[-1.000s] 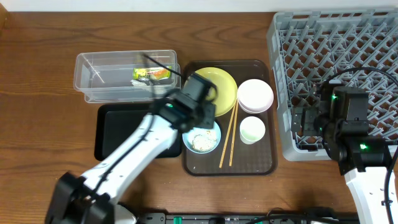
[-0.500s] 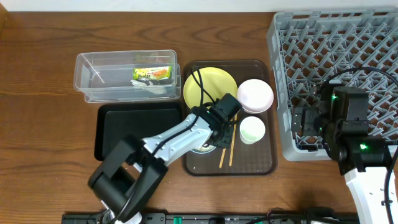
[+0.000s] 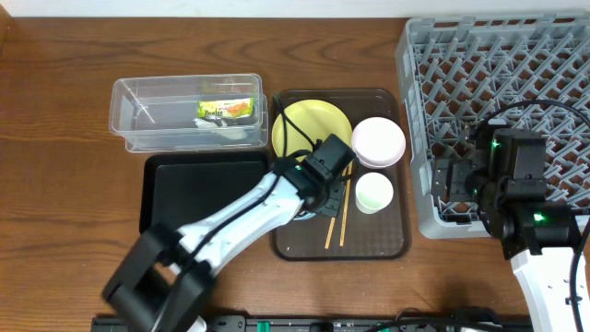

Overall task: Sort waste into correct bins and load items into the dishwasher rack
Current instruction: 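Grasp the light-blue rice bowl rim with the left gripper, then tip the blue bowl over the black tray to pour out rice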

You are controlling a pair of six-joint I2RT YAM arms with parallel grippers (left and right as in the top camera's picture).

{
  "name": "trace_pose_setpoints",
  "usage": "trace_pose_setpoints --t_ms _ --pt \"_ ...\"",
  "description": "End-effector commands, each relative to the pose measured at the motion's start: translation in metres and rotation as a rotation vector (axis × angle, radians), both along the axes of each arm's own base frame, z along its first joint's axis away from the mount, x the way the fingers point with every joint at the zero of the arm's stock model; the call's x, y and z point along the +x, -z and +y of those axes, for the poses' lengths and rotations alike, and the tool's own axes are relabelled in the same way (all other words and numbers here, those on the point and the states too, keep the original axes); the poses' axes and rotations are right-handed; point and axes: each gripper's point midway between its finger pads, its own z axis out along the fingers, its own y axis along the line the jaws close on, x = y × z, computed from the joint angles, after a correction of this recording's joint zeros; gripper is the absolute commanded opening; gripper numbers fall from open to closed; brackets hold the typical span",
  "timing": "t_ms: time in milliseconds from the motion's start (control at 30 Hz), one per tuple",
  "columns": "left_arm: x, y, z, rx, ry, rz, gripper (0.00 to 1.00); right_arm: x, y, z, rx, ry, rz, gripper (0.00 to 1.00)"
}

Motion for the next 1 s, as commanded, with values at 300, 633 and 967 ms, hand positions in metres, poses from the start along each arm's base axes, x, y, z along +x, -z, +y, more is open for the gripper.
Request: trace_pose_setpoints --t_ms 300,633,967 --pt "-0.001 -0.029 0.03 0.019 -0.083 -0.028 0.06 0.002 -0.007 0.003 0.013 -0.001 -0.018 0.99" --pt "0.024 -0.032 0.089 -0.052 -0.244 0.083 0.06 0.002 -0.007 0.003 0.013 -0.001 -0.018 0.99" --pt "0.02 0.003 0.153 0.041 -0.402 0.165 0.06 0.002 -0.007 0.003 0.013 -0.001 -0.017 0.99"
